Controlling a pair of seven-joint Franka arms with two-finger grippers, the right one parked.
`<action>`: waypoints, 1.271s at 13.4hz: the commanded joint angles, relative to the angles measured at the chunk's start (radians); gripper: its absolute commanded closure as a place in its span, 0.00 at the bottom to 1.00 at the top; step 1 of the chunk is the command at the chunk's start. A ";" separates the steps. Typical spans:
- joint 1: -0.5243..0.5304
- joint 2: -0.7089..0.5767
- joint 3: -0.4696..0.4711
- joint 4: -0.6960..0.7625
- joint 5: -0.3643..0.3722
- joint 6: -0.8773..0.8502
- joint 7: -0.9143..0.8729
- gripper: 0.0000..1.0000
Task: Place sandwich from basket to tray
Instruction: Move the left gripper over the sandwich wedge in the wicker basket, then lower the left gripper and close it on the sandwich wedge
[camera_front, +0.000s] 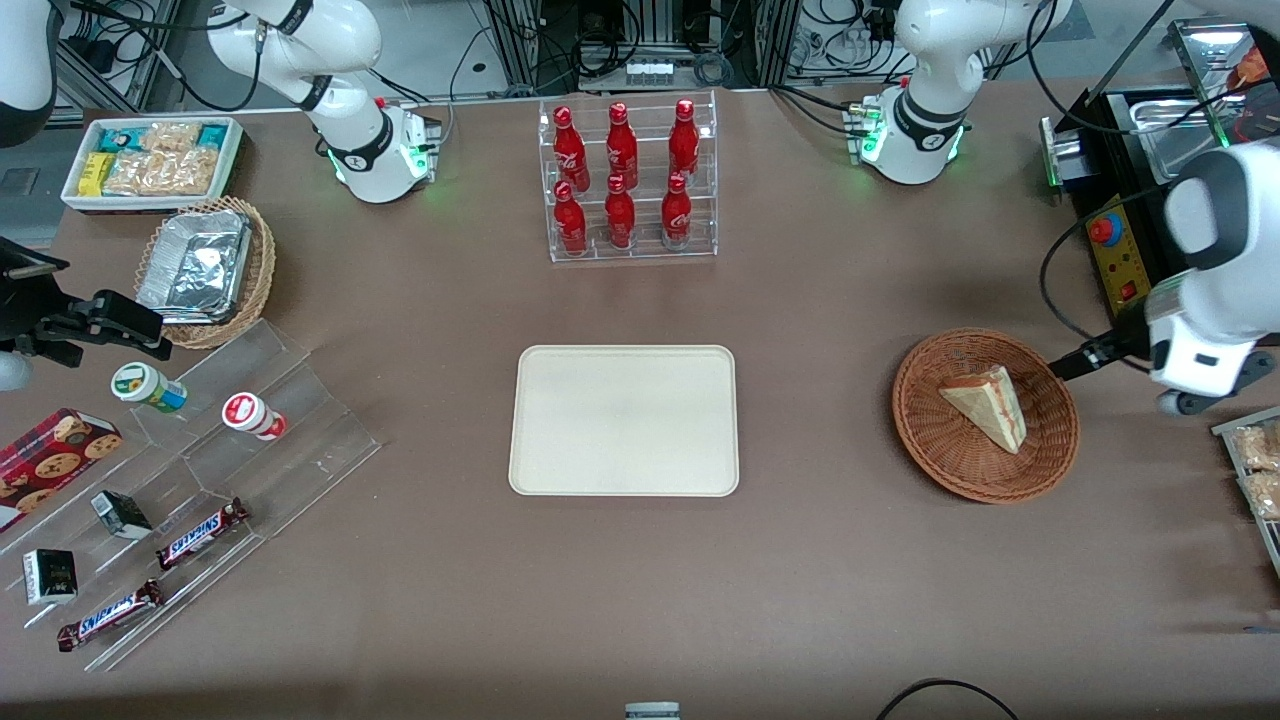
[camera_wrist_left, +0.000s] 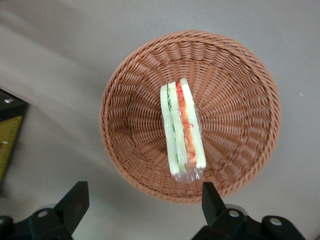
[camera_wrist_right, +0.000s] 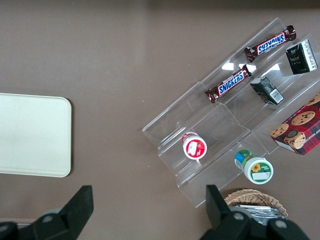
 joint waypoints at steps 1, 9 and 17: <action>0.003 0.022 -0.003 -0.086 -0.010 0.133 -0.143 0.00; -0.006 0.124 -0.005 -0.128 -0.012 0.311 -0.255 0.00; -0.035 0.201 -0.006 -0.128 -0.036 0.371 -0.255 0.00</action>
